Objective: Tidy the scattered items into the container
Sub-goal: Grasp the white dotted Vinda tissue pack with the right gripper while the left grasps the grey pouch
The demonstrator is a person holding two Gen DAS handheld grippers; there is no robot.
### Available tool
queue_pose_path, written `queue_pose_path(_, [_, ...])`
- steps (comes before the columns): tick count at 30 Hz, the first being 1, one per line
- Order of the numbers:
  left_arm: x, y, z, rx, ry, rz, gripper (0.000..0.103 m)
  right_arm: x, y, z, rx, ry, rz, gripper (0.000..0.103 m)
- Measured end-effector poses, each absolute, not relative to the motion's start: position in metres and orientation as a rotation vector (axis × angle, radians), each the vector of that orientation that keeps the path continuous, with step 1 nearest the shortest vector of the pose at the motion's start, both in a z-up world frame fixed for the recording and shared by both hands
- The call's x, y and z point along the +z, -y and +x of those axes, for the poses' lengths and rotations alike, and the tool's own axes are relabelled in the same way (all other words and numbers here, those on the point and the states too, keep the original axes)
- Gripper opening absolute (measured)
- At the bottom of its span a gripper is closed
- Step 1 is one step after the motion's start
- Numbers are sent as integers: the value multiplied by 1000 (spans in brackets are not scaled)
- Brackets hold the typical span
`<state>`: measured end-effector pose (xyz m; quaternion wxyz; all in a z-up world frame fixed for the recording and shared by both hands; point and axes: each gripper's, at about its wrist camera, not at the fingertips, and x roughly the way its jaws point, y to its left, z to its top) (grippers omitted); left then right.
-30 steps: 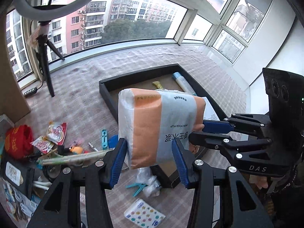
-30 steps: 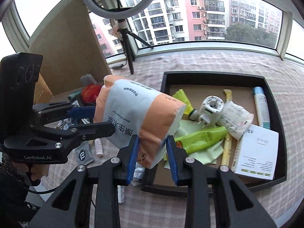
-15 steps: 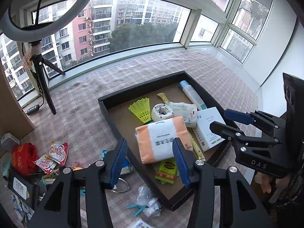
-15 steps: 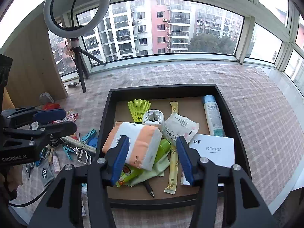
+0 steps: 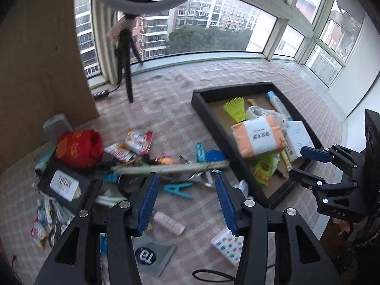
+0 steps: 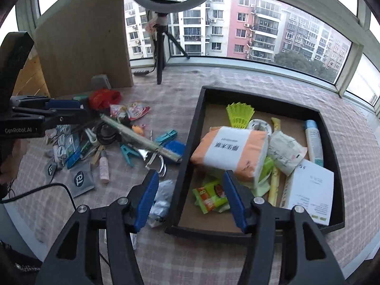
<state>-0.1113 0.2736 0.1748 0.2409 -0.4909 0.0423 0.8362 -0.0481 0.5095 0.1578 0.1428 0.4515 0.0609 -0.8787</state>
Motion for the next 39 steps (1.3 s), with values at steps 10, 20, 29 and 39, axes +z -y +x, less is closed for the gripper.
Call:
queue_pose_path(10, [143,-191,-57,2277,9,-1527,46,126,-474,-6,-2386,-179,1402,55])
queue_pose_path(20, [114,-163,-59,2197,109,-1687,65,94,-452,-3,-2218,-149,1576,57])
queue_pose_path(29, [51,-224,-69,2130,-224,-1690,65,53,-425,-4,-2144,-210,1646,60])
queue_pose_path(39, [35,-257,-72,2011,-523,-1575,73,39,-401,-11,-2126,-350,1644,61])
